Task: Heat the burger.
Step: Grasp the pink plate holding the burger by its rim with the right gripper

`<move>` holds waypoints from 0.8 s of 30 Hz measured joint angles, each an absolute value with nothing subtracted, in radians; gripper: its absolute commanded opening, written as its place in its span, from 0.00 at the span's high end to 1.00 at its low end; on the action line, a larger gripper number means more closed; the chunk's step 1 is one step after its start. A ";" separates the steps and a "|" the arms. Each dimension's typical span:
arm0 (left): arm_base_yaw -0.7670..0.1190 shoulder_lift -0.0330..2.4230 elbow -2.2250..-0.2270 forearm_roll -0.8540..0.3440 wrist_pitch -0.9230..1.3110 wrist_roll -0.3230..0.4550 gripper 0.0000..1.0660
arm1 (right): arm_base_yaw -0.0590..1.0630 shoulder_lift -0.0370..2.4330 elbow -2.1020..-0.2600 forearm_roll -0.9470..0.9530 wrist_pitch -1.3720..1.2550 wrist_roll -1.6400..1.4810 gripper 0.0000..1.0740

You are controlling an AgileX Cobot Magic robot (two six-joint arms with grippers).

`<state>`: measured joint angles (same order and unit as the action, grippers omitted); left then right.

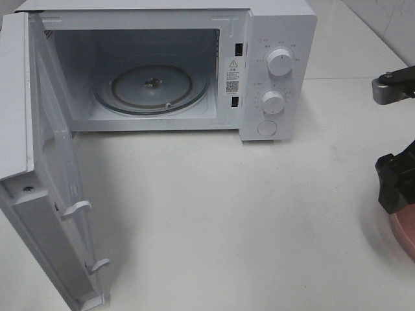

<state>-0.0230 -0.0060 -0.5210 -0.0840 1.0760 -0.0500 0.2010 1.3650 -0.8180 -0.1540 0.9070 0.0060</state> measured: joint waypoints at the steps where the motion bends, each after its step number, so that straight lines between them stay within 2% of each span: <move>1: -0.023 -0.006 -0.521 -0.084 1.076 -0.050 0.08 | 0.193 1.368 -0.818 -0.155 0.909 0.007 0.08; 24: -0.023 -0.006 -0.521 -0.084 1.076 -0.050 0.08 | 0.158 1.487 -0.653 -0.153 0.693 0.110 0.13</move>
